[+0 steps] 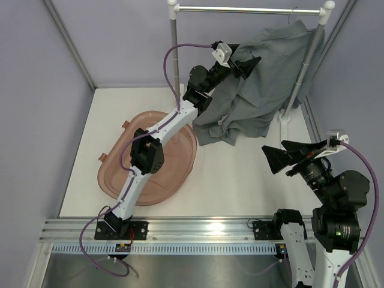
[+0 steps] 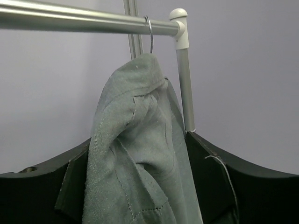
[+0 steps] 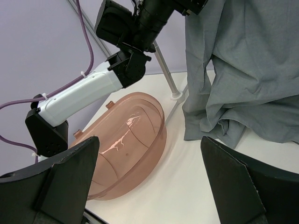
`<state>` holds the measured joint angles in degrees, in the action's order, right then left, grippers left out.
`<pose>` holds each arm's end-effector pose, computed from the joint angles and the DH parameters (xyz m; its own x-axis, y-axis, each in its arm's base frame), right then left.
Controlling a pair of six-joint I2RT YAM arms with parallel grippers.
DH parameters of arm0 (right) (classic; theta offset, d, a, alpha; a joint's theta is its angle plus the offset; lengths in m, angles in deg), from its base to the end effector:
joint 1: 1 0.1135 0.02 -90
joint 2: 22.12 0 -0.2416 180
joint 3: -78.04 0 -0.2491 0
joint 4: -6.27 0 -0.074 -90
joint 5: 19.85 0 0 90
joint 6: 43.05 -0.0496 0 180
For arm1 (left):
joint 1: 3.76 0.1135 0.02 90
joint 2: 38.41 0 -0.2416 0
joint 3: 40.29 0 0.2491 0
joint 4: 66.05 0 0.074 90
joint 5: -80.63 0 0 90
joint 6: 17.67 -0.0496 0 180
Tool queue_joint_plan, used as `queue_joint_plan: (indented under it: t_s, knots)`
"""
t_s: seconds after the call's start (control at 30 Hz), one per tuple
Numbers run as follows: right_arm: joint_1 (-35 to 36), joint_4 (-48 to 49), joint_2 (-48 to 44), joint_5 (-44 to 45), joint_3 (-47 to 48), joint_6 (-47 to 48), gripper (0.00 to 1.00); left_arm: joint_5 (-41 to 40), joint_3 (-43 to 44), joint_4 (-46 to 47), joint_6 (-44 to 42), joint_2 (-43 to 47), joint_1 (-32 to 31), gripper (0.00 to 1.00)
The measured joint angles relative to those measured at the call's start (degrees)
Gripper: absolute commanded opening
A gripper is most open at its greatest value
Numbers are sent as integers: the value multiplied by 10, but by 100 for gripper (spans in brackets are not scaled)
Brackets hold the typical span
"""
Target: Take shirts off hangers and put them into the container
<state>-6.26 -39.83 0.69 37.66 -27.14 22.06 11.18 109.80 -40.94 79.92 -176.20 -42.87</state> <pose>0.0680 0.0205 0.4154 -0.0984 0.3656 -0.9256 -0.4556 0.8103 0.3685 0.4065 -0.3529 0.4021 0.3607 -0.4526 -0.8155 0.8622 0.4952 0.1065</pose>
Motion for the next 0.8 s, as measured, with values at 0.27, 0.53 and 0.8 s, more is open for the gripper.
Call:
queue_joint_plan:
  t_s: [0.27,0.53,0.8]
  knots:
    - [0,7,0,-2,1,0,99,0,6,-17,3,-4,-2,0]
    - [0,9,0,-2,1,0,99,-14,22,-43,15,-4,-6,0]
    - [0,8,0,-2,1,0,99,-14,21,-48,41,0,-10,0]
